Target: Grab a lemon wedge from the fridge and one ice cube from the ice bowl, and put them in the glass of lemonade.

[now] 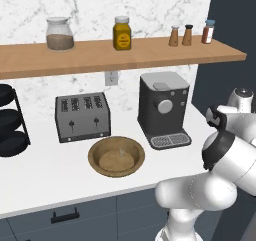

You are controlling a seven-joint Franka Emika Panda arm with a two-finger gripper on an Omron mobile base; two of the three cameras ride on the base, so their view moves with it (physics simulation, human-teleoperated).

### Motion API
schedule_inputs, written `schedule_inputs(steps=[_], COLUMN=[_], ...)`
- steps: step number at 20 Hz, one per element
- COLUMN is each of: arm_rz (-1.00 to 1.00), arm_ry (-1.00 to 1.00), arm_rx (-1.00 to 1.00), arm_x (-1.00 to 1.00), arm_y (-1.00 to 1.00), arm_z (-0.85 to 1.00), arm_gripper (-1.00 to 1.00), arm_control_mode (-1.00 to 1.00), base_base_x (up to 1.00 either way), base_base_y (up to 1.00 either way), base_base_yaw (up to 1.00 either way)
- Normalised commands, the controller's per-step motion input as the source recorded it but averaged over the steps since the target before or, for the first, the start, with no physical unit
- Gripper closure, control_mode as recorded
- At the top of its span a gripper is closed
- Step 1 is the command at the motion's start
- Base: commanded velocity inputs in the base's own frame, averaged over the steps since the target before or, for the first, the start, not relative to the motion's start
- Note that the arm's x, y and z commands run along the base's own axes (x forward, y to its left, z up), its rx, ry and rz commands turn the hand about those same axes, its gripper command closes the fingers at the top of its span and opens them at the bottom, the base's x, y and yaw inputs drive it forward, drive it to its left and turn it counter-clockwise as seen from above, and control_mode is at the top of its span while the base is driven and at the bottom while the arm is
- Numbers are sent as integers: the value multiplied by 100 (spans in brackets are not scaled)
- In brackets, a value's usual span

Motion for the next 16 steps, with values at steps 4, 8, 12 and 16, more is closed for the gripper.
schedule_inputs(steps=[4, 8, 12, 16], arm_rz=[-1, 0, 0, 0], arm_ry=[0, 0, 0, 0], arm_rx=[0, 0, 0, 0], arm_x=[2, 13, 13, 5], arm_y=[0, -2, -1, -18], arm_z=[-14, -5, -1, -1], arm_gripper=[100, 100, 100, 100], arm_control_mode=[-100, -100, -100, -100], base_base_x=[0, 0, 0, 0], base_base_y=[0, 0, 0, 0], base_base_yaw=[0, 0, 0, 0])
